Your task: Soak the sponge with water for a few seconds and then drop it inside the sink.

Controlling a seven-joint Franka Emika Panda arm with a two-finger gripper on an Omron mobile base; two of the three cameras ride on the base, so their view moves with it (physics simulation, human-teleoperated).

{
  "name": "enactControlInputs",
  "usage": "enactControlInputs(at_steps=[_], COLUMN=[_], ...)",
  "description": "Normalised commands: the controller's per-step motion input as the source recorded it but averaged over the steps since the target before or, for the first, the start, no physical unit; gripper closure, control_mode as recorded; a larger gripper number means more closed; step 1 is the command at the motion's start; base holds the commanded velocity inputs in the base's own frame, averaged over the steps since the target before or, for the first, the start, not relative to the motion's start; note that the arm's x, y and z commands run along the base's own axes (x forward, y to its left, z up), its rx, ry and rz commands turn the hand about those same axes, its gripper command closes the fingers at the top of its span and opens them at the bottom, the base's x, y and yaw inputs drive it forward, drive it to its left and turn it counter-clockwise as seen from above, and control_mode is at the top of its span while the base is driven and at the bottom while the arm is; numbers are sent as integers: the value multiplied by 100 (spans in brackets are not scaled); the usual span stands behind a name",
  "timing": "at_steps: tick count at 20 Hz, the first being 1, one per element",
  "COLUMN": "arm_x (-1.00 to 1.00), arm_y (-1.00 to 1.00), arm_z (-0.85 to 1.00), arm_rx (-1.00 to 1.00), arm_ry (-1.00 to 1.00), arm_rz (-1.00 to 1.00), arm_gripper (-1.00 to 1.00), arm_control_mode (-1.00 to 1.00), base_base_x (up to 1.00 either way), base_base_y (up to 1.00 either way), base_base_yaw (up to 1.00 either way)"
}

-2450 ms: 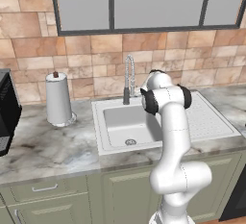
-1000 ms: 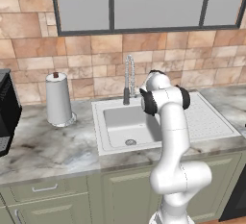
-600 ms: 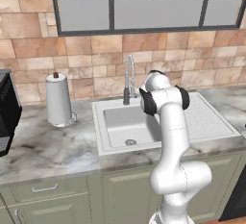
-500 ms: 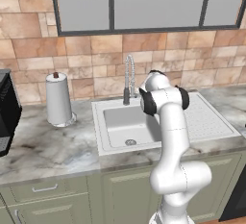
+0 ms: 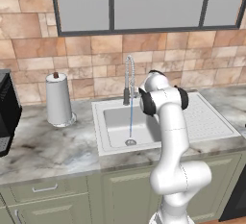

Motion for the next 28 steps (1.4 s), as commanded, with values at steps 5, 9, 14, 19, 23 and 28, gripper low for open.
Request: enactControlInputs(at_steps=[5,9,14,19,23,28], arm_x=[-2,0,0,0,0,0], arm_y=[-72,-61,-34,-23,-18,-20], arm_z=[-94,-33,0,11,29,29], arm_rx=[5,4,8,12,12,8], arm_ry=[7,1,0,0,0,0], arm_rz=[-8,-5,-2,-3,-3,-1], arm_gripper=[-100,-100,-100,-100,-100,-100], arm_control_mode=[-100,-100,-100,-100,-100,-100], base_base_x=[0,0,0,0,0,0], base_base_y=[0,0,0,0,0,0], base_base_yaw=[0,0,0,0,0,0])
